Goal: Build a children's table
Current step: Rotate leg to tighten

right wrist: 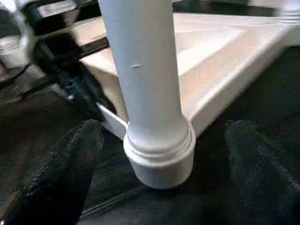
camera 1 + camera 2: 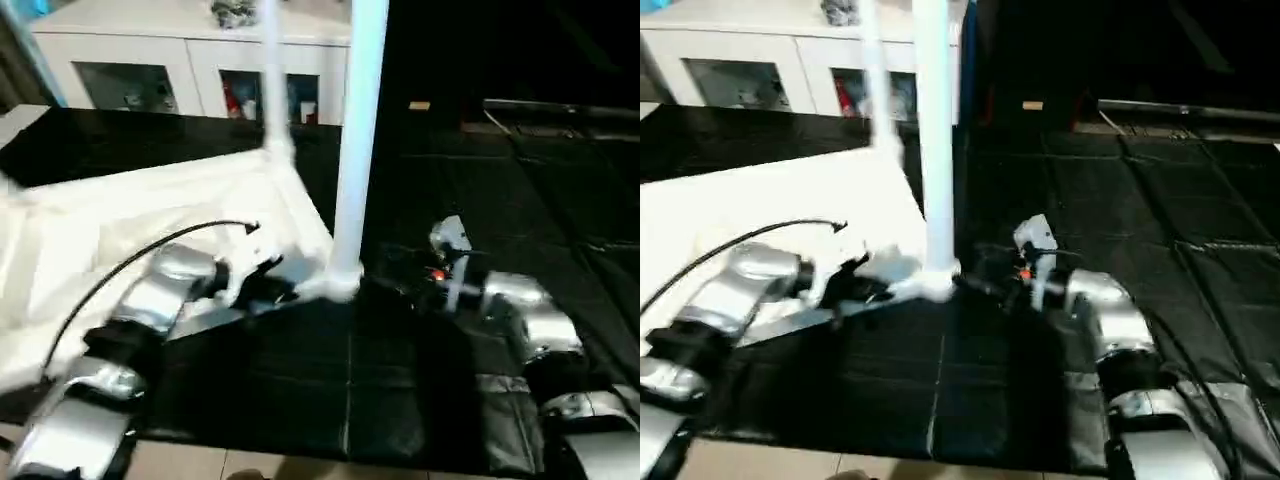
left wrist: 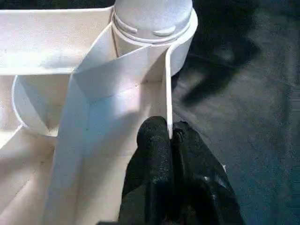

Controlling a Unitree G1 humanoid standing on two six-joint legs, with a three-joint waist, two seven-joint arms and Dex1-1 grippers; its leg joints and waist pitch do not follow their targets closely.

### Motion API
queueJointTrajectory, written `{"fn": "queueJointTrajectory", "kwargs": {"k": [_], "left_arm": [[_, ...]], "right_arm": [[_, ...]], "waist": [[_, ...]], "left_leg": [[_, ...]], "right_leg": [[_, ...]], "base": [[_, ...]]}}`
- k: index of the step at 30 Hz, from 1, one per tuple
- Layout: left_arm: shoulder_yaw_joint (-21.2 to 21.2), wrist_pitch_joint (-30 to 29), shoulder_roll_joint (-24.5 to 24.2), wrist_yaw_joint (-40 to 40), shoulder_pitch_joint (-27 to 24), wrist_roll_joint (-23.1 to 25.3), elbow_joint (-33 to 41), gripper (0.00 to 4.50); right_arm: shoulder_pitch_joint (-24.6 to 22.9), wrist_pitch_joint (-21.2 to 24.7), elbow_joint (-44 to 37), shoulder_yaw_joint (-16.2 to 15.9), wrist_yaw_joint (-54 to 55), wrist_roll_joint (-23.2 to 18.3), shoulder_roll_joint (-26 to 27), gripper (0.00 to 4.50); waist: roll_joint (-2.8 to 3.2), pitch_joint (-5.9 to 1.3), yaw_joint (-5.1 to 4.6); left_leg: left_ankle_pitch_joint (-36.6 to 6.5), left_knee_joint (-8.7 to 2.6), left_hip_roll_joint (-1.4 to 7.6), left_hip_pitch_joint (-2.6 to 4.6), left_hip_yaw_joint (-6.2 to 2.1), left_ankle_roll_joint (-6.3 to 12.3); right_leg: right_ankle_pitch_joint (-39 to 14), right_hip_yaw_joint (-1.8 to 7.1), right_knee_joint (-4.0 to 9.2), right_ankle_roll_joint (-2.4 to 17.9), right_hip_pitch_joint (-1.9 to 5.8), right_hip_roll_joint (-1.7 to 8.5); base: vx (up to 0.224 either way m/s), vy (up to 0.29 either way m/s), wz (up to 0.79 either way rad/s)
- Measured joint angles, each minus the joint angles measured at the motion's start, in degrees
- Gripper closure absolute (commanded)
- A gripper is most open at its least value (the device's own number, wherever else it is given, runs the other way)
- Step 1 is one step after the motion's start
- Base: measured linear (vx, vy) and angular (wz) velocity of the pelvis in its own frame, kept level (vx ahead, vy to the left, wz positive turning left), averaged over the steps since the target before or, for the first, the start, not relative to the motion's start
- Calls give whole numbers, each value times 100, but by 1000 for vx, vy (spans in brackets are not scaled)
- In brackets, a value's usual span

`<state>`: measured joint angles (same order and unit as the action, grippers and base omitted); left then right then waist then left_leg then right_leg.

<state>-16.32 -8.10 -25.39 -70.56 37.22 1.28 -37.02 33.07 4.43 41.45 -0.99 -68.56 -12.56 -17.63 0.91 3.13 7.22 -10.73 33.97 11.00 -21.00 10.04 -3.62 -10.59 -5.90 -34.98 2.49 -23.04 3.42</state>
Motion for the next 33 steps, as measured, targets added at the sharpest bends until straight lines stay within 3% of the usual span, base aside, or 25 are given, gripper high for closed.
{"fn": "queueJointTrajectory", "kwargs": {"k": [4, 8, 9, 14, 21, 33], "left_arm": [[-189, 268, -258, -640, -104, -36, 230, 450], [-281, 467, -341, -910, -103, -29, 245, 450], [-297, 488, -341, -954, -102, -31, 247, 450], [-381, 517, -363, -1098, -103, -33, 315, 450], [-416, 565, -371, -1185, -104, -33, 349, 450], [-442, 628, -381, -1242, -124, -32, 378, 450]], "right_arm": [[208, -4, 25, -226, -691, 2, -104, 6], [341, -11, 159, -391, -1035, -1, -2, 6], [362, -10, 239, -402, -1103, -1, 19, 35], [366, 9, 392, -547, -1499, -8, 57, 48], [458, -22, 514, -732, -1688, 103, 71, 111], [519, -106, 669, -783, -1890, 111, 121, 192]], "waist": [[-1, 0, 98], [-3, 0, 134], [-4, 0, 135], [-7, 1, 137], [-8, 1, 153], [-12, 0, 175]], "left_leg": [[0, 0, 1, -6, 0, 1], [0, 3, 0, -7, 0, 1], [0, 5, 0, -7, 0, 1], [0, 8, 1, -7, 0, 1], [0, 11, 1, -10, 0, 1], [0, 13, 1, -9, 0, 2]], "right_leg": [[-3, 0, 2, -2, -2, 0], [-3, 0, 2, -2, -1, 2], [-3, 0, 1, -2, -1, 3], [-4, 0, -4, -2, 0, 3], [-4, 0, -4, -2, 0, 3], [-4, 0, -5, -2, 0, 3]], "base": [[0, 0, 0], [0, 0, 0], [0, 0, 0], [0, 0, 0], [0, 0, 0], [0, 0, 0]]}}
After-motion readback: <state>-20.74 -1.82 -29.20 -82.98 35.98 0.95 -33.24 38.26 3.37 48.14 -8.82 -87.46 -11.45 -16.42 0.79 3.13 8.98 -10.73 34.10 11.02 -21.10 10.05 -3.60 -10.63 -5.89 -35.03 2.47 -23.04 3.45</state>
